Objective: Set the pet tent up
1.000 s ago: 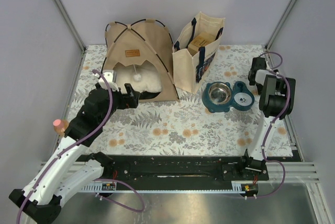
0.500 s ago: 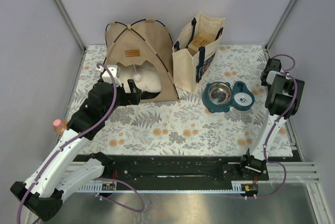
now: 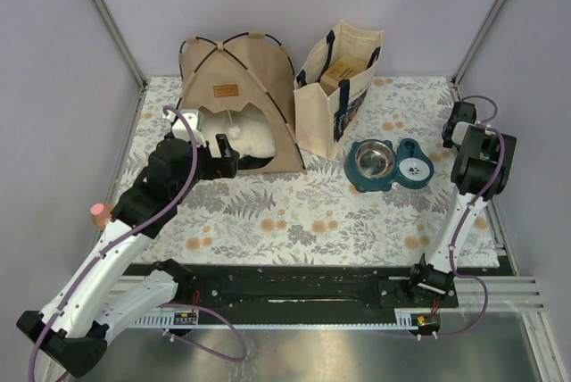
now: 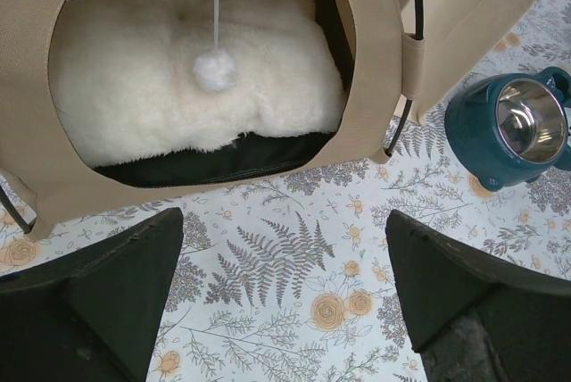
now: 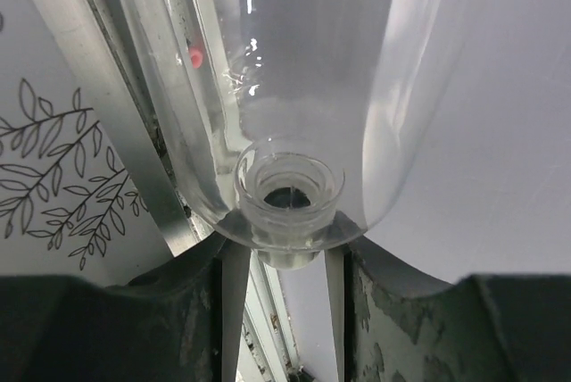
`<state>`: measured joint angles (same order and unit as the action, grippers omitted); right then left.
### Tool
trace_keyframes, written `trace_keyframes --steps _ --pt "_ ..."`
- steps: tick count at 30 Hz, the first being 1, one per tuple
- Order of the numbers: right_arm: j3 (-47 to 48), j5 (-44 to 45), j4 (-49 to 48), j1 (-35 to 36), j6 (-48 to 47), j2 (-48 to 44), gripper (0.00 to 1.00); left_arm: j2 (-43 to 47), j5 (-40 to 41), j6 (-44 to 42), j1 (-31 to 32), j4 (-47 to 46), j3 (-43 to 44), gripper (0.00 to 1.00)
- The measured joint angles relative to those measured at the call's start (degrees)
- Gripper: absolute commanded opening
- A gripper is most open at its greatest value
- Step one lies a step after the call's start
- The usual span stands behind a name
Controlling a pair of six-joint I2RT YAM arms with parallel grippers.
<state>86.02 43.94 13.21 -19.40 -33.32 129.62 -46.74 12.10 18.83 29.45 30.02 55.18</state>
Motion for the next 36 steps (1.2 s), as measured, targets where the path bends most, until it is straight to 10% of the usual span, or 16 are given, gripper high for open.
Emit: trace_keyframes --steps 12,25,36 --pt "-4.1 0.3 -3.5 0.0 0.7 -2.1 0.06 0.1 0.0 0.0 0.0 -0.3 0.0 0.99" --pt "-14.8 -5.6 -3.0 4.3 11.6 -27.5 0.0 2.0 -2.0 0.1 -0.1 -4.5 -2.8 0.99" --pt "-16.7 -39.9 4.2 14.7 34.9 -54.9 0.0 1.9 -11.0 0.0 -0.1 -6.7 -0.9 0.99"
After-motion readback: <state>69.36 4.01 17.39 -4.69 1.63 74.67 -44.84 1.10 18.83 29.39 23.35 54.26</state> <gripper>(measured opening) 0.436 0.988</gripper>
